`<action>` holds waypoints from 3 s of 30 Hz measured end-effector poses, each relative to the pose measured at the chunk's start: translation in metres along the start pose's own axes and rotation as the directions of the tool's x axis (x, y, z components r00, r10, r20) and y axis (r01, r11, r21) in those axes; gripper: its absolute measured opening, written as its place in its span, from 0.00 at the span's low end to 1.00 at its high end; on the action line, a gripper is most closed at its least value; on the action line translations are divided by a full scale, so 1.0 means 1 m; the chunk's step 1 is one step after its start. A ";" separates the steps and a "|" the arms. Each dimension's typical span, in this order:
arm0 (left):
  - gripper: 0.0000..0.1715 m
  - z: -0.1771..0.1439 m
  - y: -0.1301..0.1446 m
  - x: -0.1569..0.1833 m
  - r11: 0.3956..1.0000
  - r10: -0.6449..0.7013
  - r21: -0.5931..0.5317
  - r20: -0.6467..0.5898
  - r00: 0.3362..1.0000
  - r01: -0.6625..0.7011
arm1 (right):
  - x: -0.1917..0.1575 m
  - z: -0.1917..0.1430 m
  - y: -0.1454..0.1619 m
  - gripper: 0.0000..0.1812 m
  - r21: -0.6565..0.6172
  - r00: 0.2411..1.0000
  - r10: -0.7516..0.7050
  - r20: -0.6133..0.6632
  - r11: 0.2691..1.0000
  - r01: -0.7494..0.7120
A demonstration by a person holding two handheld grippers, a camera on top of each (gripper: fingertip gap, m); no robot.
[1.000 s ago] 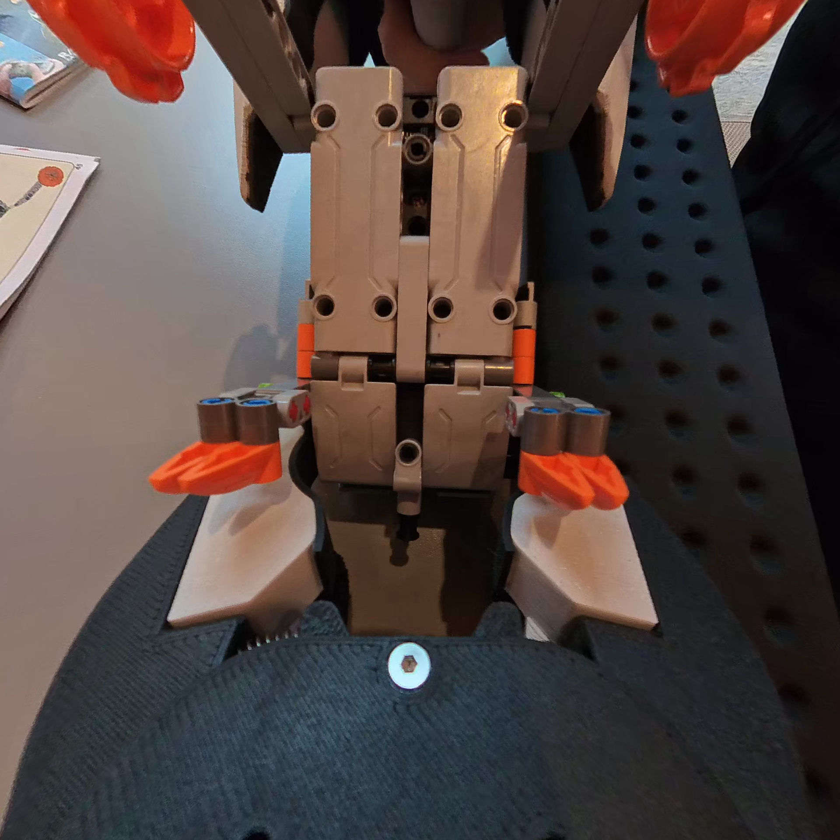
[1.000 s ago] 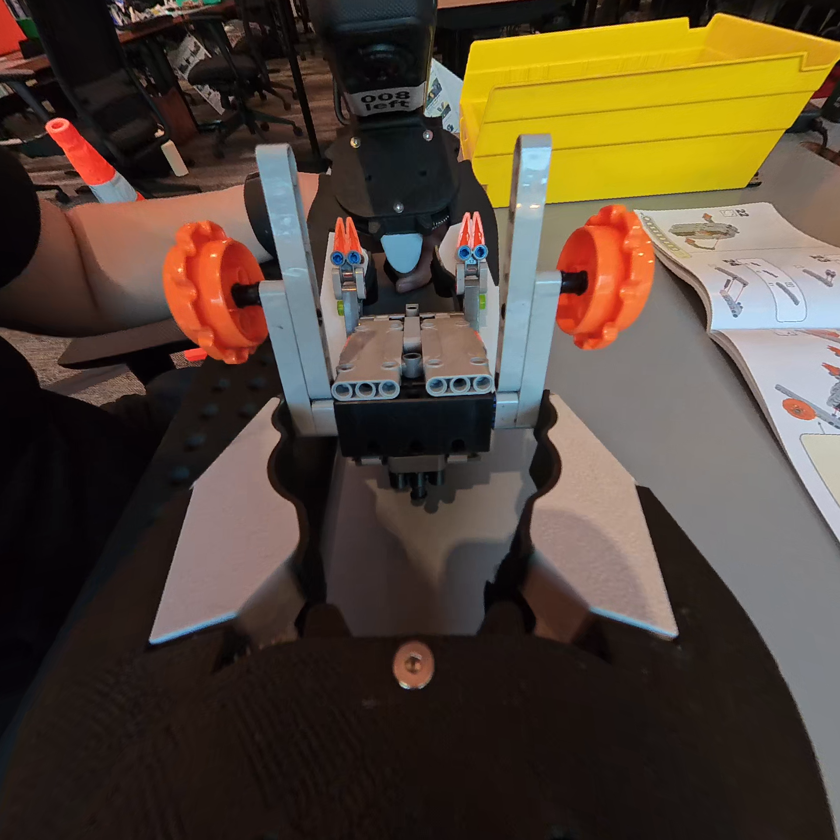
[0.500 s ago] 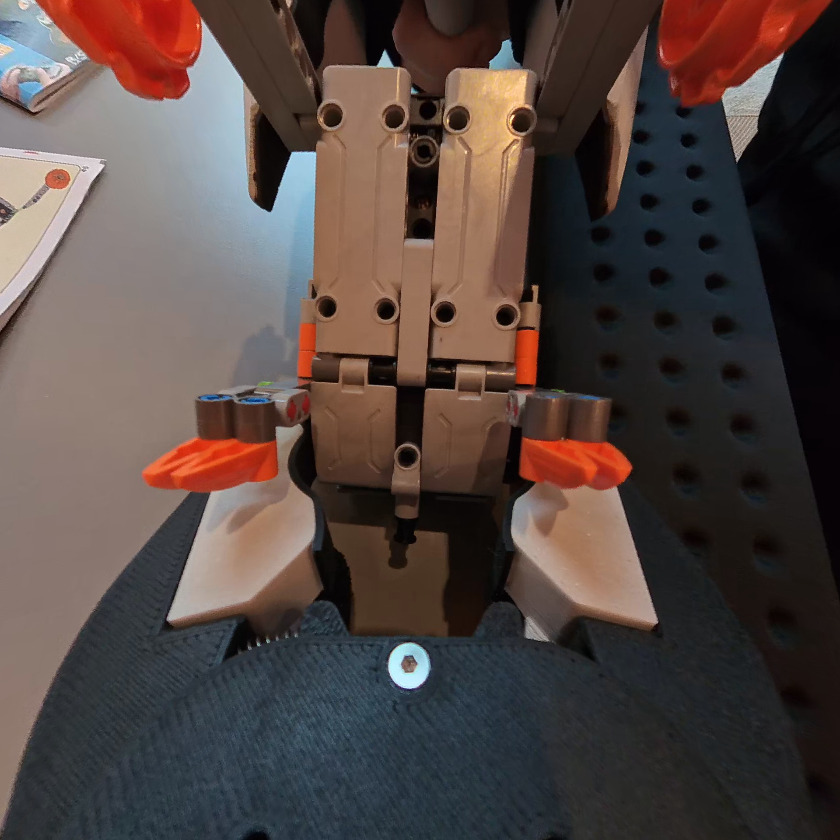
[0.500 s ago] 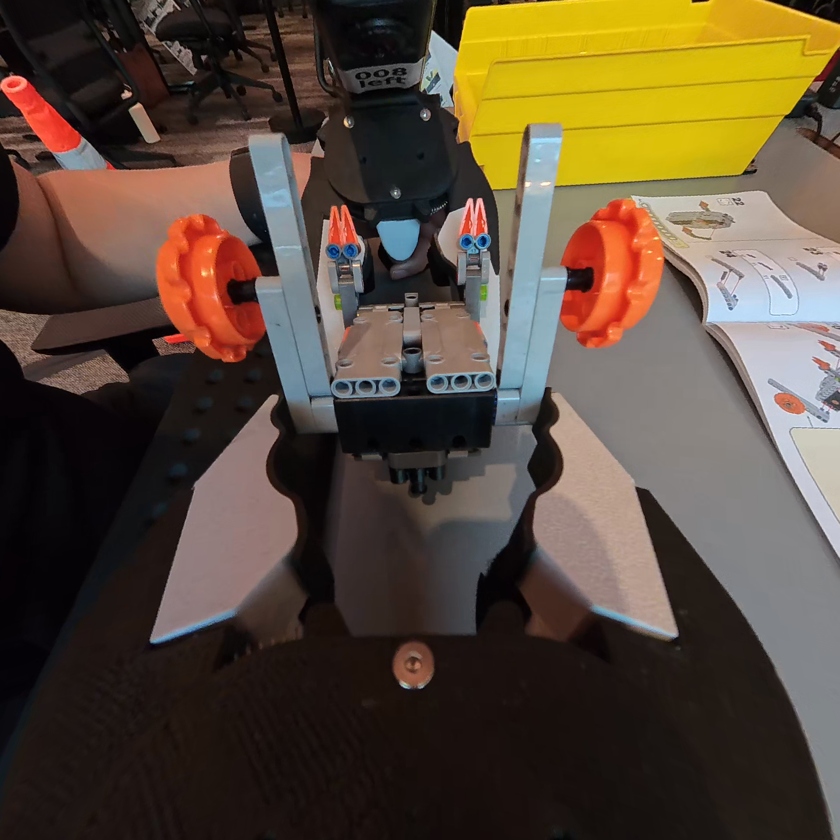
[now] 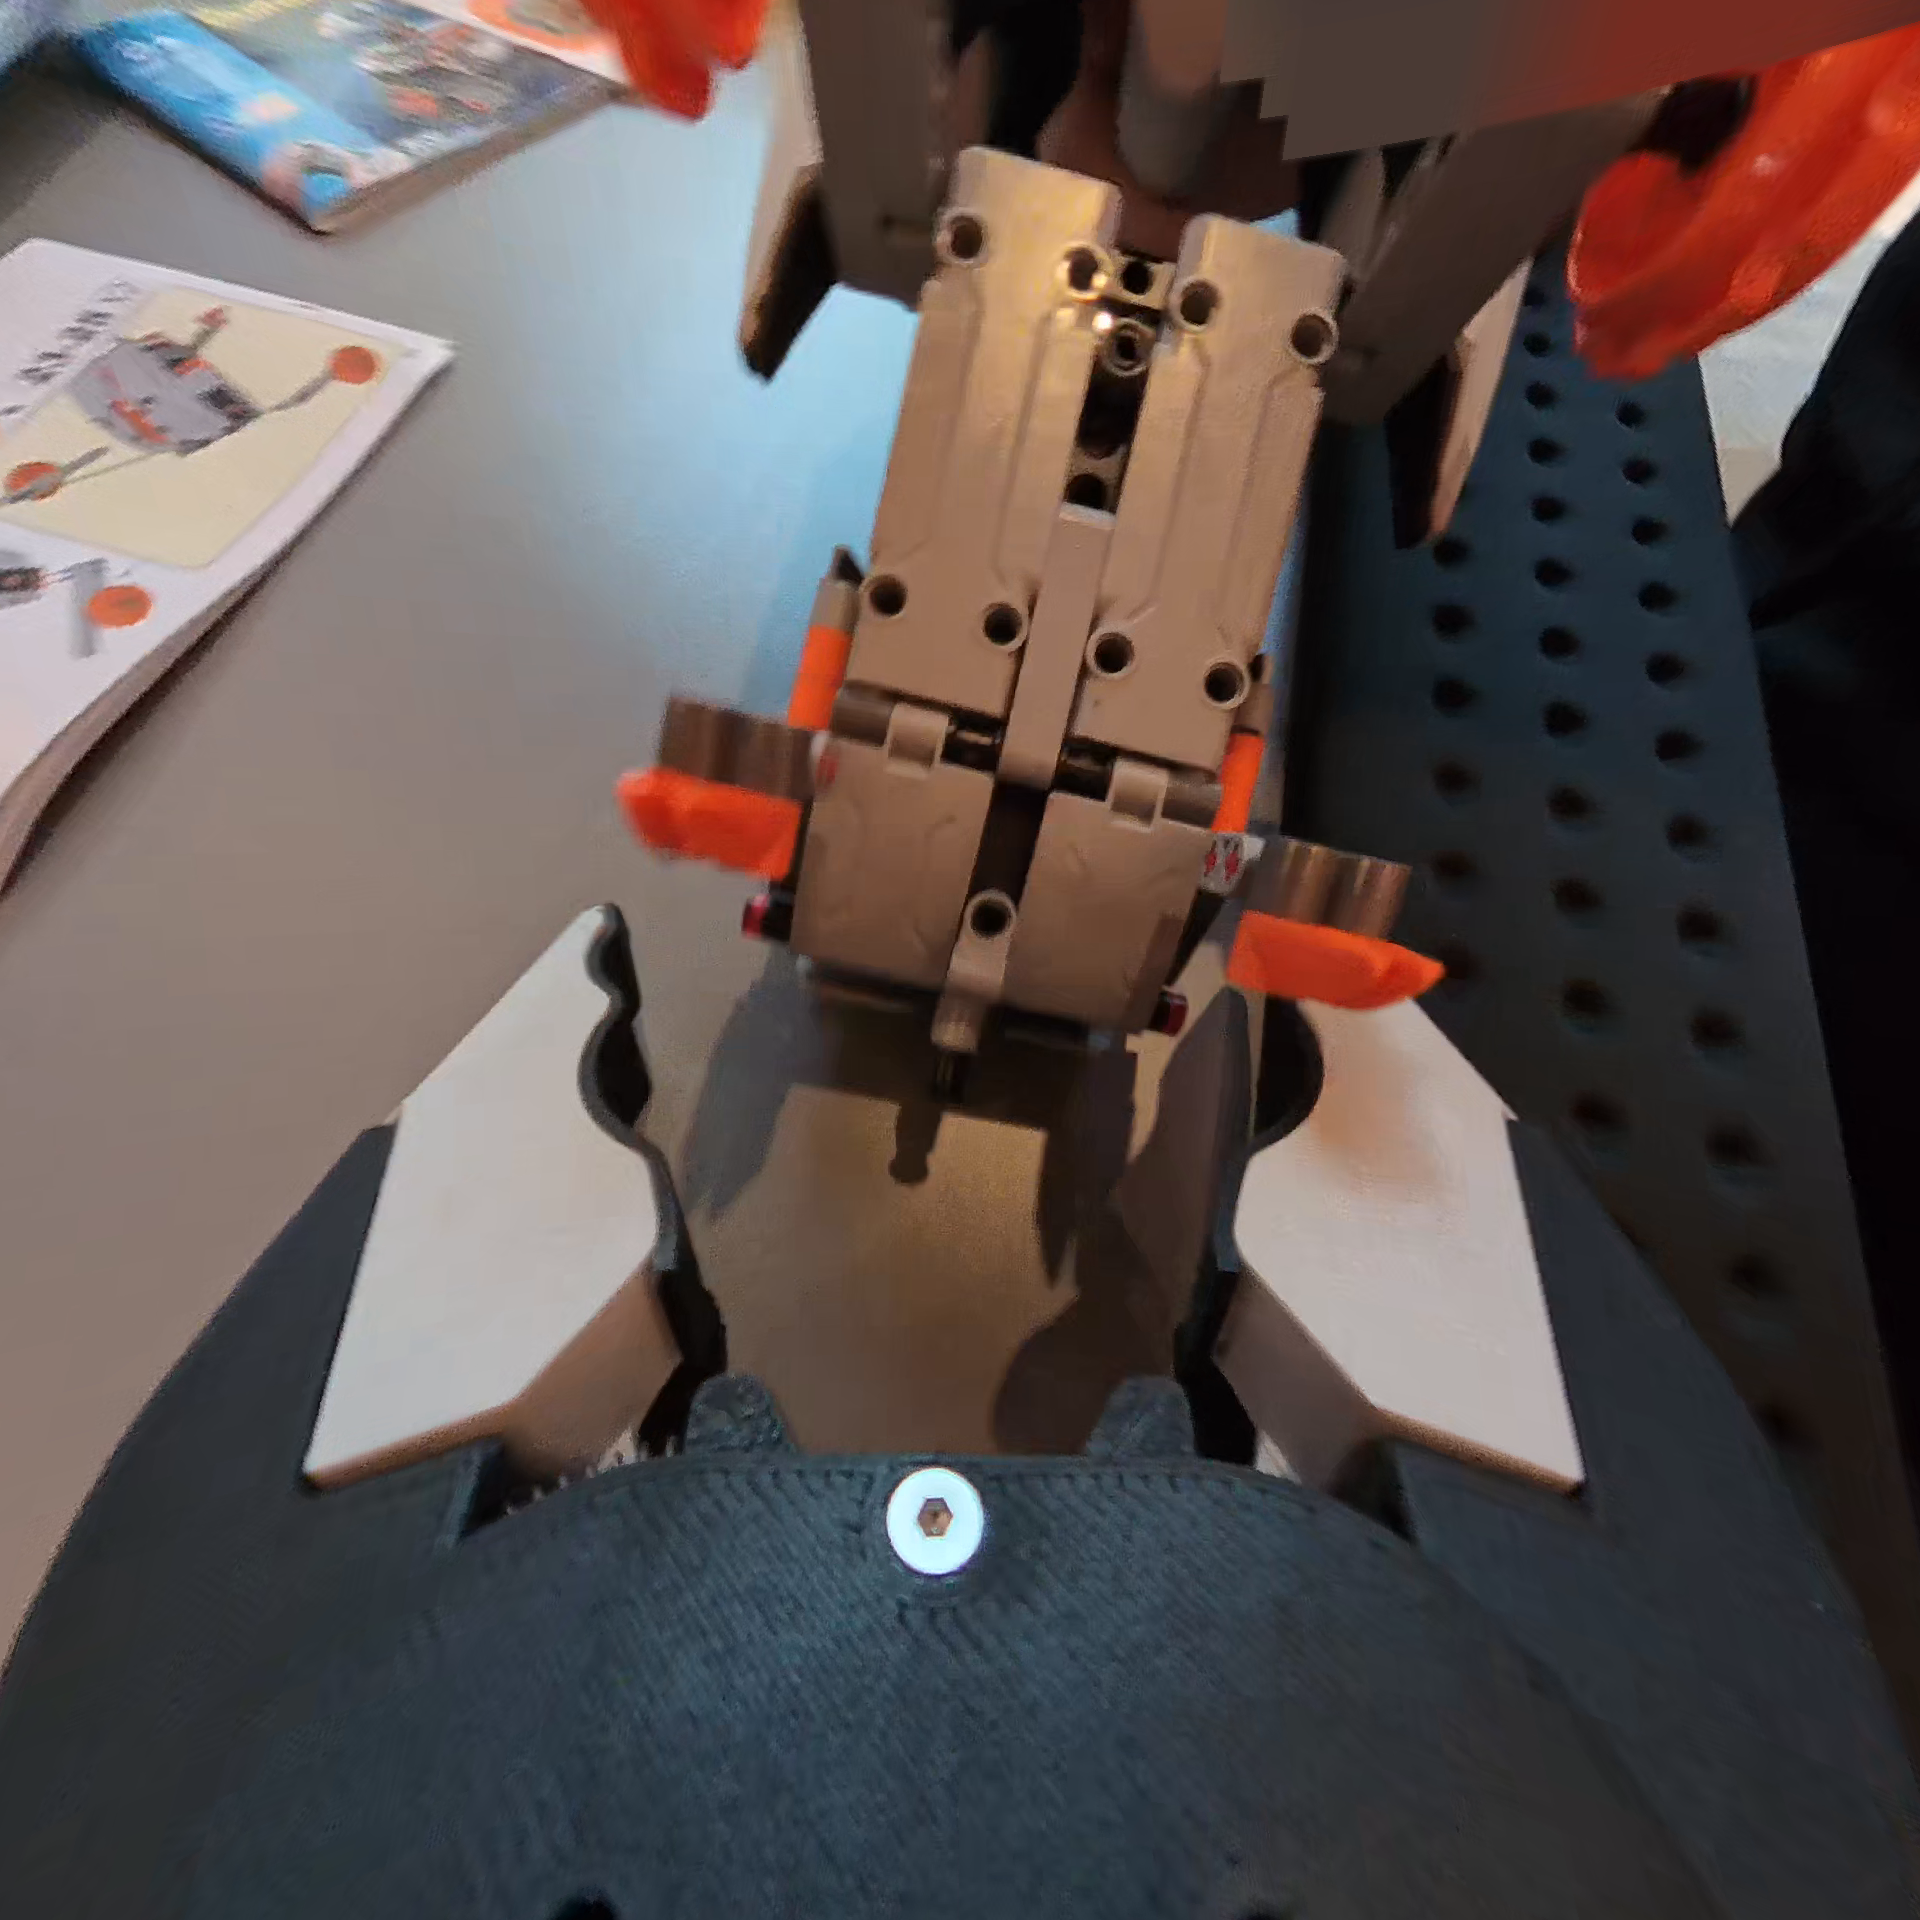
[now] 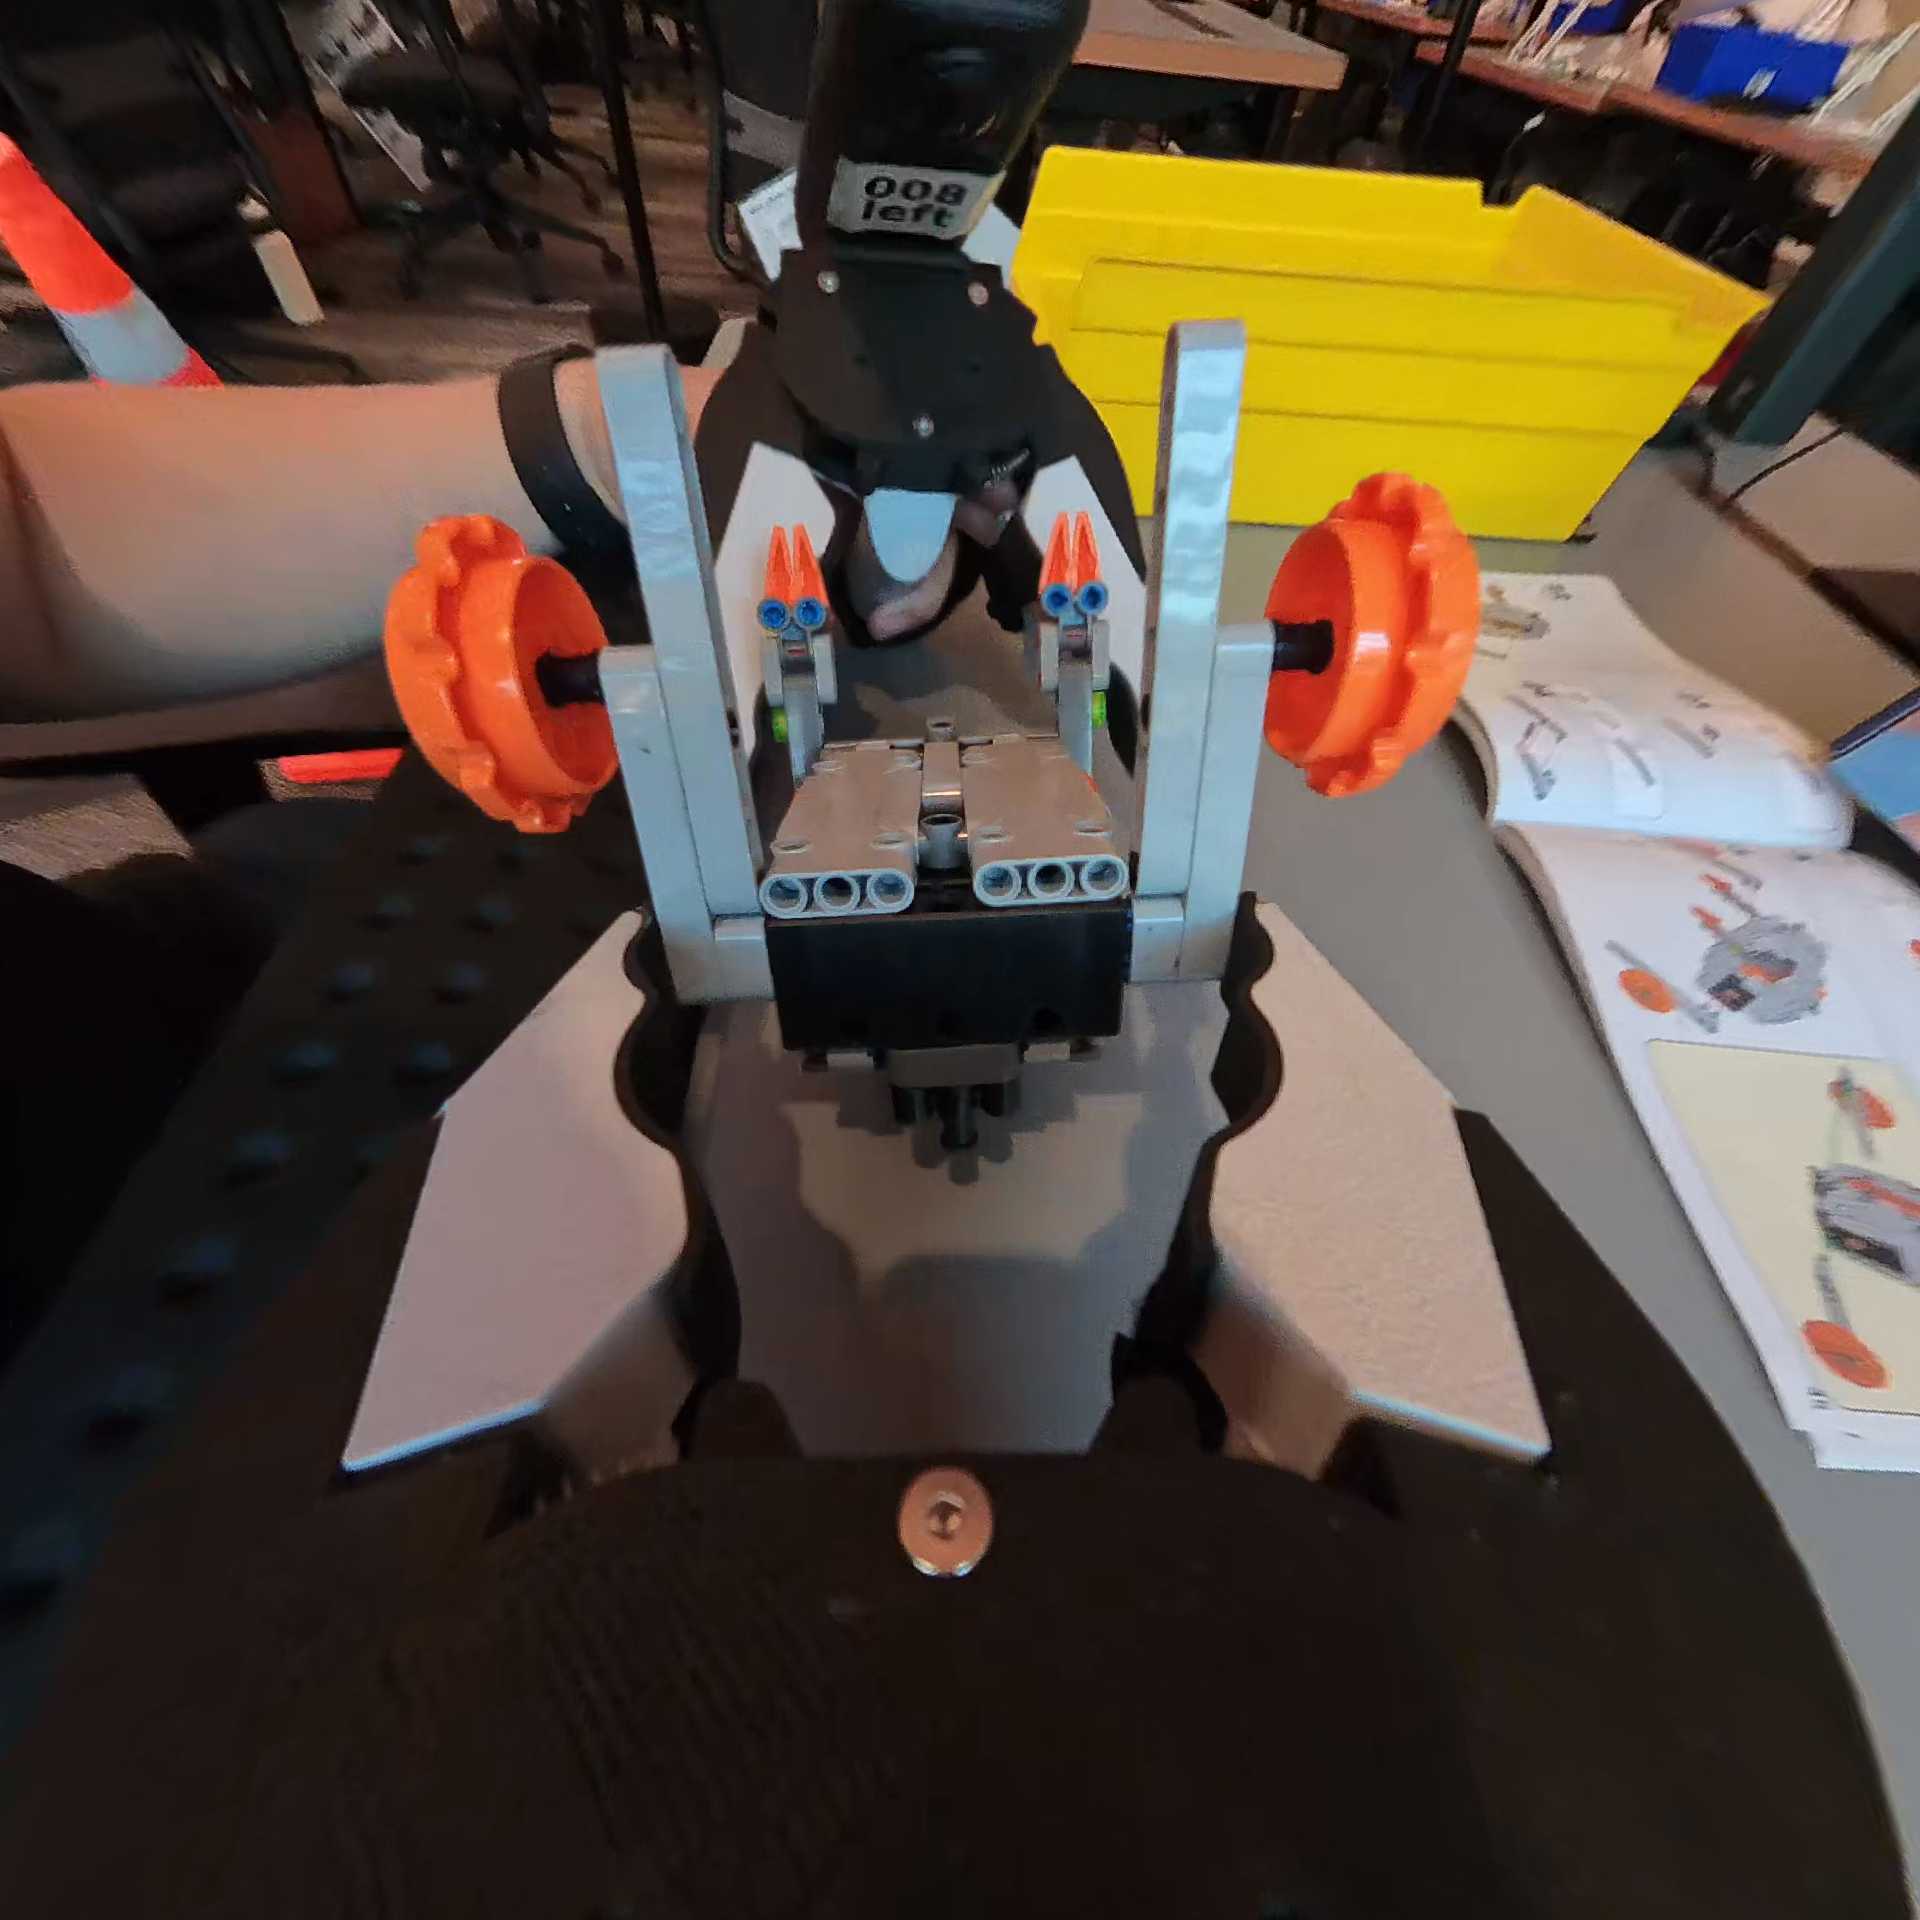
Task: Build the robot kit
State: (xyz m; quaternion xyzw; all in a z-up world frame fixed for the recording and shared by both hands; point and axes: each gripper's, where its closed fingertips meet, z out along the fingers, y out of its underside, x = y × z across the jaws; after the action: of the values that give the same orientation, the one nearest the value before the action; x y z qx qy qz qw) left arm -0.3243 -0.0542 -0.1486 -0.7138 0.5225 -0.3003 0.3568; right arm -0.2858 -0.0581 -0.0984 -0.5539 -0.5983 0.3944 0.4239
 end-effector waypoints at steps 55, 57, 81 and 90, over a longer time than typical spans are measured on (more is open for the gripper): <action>0.37 -0.060 -0.058 0.019 0.937 -0.156 0.339 0.208 0.966 0.079 | -0.008 -0.005 -0.031 0.20 0.122 0.998 0.030 0.057 0.992 -0.037; 0.37 -0.070 -0.054 0.030 0.927 -0.146 0.372 0.252 0.957 0.044 | -0.009 -0.001 -0.033 0.20 0.084 0.998 0.008 0.061 0.996 -0.013; 0.13 -0.032 -0.060 0.019 0.504 -0.705 0.431 -0.296 0.645 0.749 | 0.058 -0.025 -0.051 0.03 0.286 0.546 0.757 0.359 0.468 -0.836; 0.02 -0.035 -0.098 -0.009 0.451 -0.571 0.578 -0.399 0.717 0.681 | 0.078 -0.049 -0.041 0.03 0.323 0.417 0.781 0.465 0.289 -0.901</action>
State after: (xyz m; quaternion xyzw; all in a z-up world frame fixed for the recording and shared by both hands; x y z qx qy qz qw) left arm -0.3027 -0.0330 -0.0487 -0.6435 0.0944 -0.6334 0.4193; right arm -0.2554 0.0171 -0.0383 -0.5972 -0.1204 0.7630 0.2158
